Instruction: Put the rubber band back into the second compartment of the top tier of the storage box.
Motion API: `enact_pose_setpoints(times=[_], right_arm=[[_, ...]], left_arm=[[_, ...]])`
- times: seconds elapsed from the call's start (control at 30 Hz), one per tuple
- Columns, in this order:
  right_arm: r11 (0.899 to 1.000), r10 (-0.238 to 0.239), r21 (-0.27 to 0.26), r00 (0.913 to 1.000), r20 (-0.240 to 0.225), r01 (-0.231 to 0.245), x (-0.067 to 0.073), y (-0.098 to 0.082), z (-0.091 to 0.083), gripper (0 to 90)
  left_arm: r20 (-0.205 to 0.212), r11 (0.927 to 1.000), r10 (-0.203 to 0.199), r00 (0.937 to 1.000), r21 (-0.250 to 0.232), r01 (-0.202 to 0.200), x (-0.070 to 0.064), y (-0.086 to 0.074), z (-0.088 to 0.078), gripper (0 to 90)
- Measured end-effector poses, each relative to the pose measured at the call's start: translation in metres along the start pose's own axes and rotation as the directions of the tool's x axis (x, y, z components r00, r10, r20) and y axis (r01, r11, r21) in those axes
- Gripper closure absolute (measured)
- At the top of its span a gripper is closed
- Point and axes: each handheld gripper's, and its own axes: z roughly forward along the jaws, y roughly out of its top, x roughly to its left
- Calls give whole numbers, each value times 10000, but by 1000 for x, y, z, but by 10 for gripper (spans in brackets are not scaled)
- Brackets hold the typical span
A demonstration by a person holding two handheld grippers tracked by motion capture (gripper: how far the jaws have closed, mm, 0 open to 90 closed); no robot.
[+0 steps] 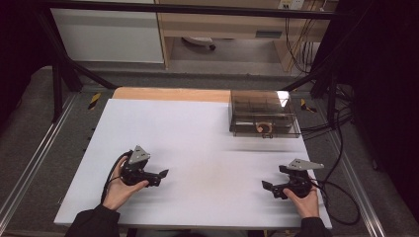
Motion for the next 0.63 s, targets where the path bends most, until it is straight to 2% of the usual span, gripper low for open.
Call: enact_pose_setpoints(times=[0.23,0.43,0.63], right_arm=[[10000,-16,-11,10000,-9,16,0,0,0,6],[10000,-62,6,10000,-31,62,0,-1,-1,6],[10000,-3,9,10000,-76,3,1,-1,-1,6]], left_arm=[[-153,9998,-184,9997,85,186,11,-17,-13,56],[-170,9998,-214,9996,43,215,16,-30,-20,47],[-215,9996,-265,9994,37,266,18,-33,-21,45]])
